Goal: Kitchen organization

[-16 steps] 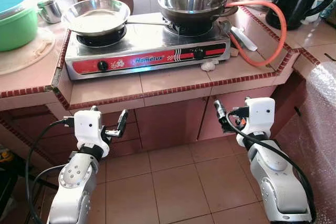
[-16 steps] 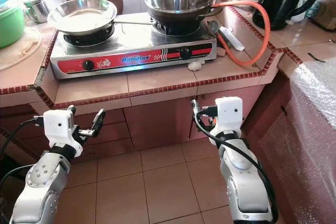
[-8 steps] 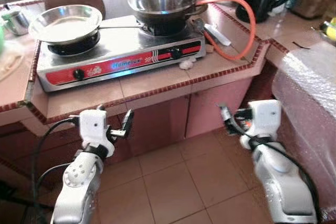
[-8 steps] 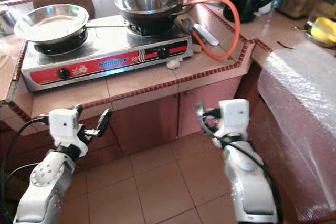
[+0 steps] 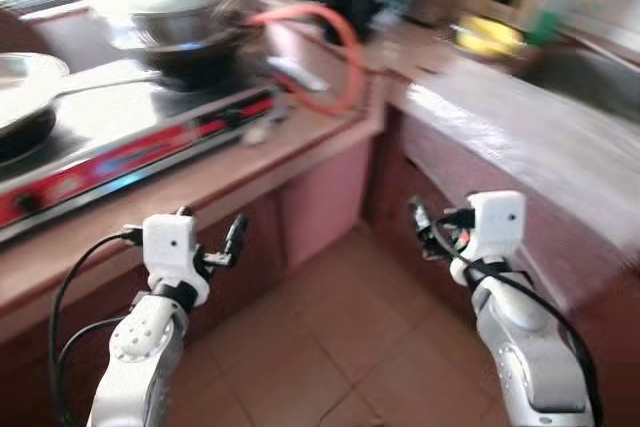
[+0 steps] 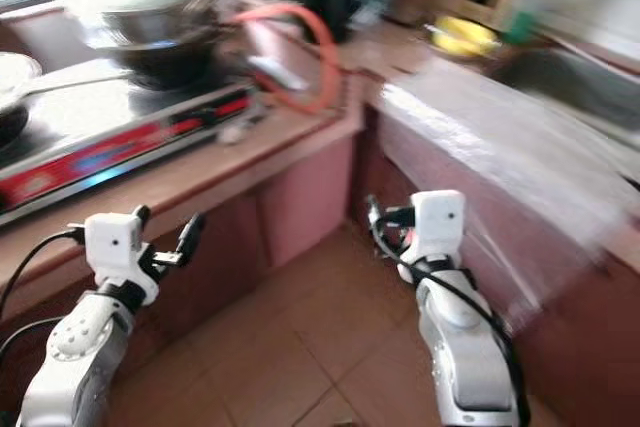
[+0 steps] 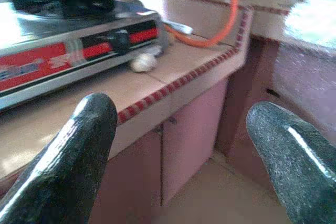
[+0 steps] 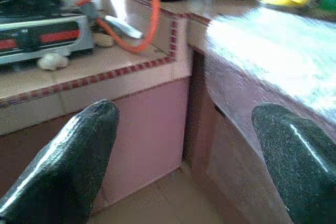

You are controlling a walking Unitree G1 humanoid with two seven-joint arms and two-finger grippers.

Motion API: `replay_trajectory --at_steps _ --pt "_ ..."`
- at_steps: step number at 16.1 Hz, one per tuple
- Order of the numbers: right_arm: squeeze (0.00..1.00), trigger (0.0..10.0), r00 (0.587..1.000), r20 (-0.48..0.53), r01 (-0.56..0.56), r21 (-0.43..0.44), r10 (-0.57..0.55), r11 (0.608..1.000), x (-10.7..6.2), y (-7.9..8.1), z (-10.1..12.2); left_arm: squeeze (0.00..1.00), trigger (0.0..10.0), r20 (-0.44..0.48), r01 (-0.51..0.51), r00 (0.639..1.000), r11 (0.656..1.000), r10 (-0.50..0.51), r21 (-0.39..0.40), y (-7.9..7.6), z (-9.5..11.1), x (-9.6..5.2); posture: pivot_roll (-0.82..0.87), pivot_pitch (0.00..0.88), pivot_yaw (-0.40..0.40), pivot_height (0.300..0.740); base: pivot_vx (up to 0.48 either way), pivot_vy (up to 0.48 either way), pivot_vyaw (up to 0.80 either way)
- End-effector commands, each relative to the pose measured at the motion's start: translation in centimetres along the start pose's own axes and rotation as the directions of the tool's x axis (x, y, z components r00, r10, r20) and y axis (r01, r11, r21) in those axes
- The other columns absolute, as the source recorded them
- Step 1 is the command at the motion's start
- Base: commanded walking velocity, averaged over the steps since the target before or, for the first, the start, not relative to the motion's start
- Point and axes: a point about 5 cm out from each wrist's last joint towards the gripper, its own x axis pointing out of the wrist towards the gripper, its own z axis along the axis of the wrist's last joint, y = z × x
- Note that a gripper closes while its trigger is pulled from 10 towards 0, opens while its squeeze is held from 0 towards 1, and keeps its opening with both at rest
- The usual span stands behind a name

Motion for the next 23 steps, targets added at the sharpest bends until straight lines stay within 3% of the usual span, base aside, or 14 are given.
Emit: replay_trajectory --at_steps 1,16,23 --pt "0.0 10.0 1.0 -0.001 0.015 -0.003 -0.015 1.0 0.0 -0.4 0.1 0.0 10.0 0.003 0.005 1.0 1.0 -0.005 0.001 -0.2 0.2 0.1 -0.18 0.079 0.066 0.74 0.0 0.0 -0.78" --pt "0.0 10.0 1.0 0.022 0.021 0.005 -0.021 1.0 -0.4 -0.2 0.4 0.0 10.0 0.04 -0.03 0.999 1.0 0.03 -0.004 1.2 0.8 0.1 -0.18 0.081 0.073 0.74 0.0 0.0 -0.79" --pt "0.0 10.0 0.999 0.024 0.037 0.009 -0.037 0.999 -0.6 -0.4 0.4 0.0 10.0 0.045 -0.014 0.999 1.0 0.014 -0.01 0.7 0.9 0.4 -0.2 0.082 0.083 0.74 0.0 0.0 -0.78"
